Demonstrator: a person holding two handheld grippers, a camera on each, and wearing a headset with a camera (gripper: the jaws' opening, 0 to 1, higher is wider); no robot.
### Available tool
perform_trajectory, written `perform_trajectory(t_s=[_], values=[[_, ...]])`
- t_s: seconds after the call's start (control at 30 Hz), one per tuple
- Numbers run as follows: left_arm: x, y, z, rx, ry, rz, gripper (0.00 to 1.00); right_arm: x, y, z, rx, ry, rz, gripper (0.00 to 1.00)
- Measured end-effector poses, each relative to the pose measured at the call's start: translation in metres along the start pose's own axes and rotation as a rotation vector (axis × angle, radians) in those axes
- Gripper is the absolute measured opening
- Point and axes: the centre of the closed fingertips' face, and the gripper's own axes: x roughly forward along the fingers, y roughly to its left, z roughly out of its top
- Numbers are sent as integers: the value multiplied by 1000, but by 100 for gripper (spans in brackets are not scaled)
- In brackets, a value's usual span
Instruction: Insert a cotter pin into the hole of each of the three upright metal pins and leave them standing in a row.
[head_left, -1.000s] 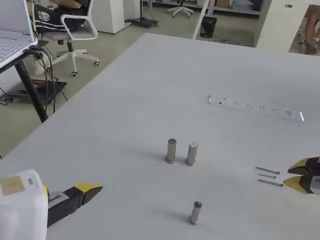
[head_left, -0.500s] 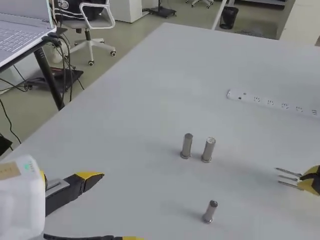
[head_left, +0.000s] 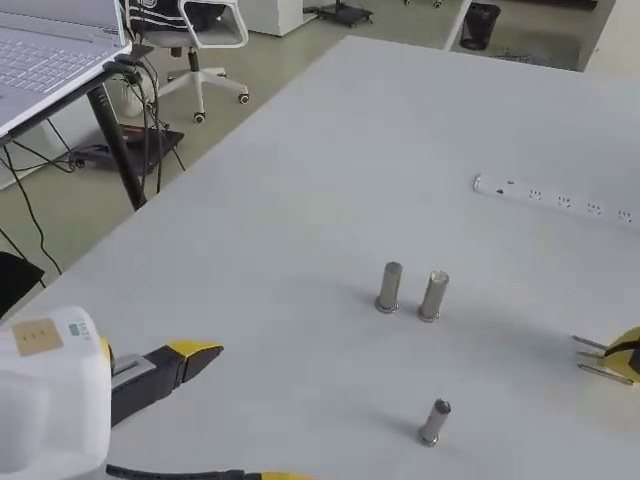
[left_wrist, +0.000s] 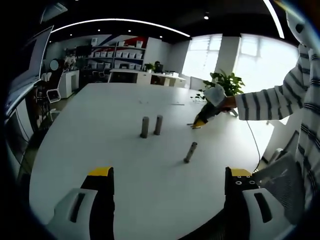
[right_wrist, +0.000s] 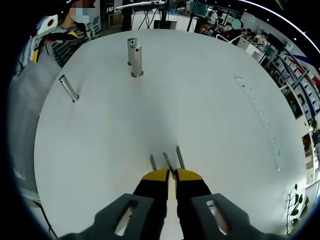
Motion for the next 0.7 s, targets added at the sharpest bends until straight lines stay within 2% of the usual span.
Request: perform_trajectory(t_s=[0.37, 0.63, 0.7], values=[[-5, 4, 2, -3, -8, 28, 90, 2, 2, 0, -44, 26, 25, 0], [-6, 0, -1, 3, 11, 28, 90, 2, 3, 1, -90, 46, 42, 0], [-6, -1, -2, 3, 11, 29, 90, 2, 2, 1, -83, 57, 39, 0]])
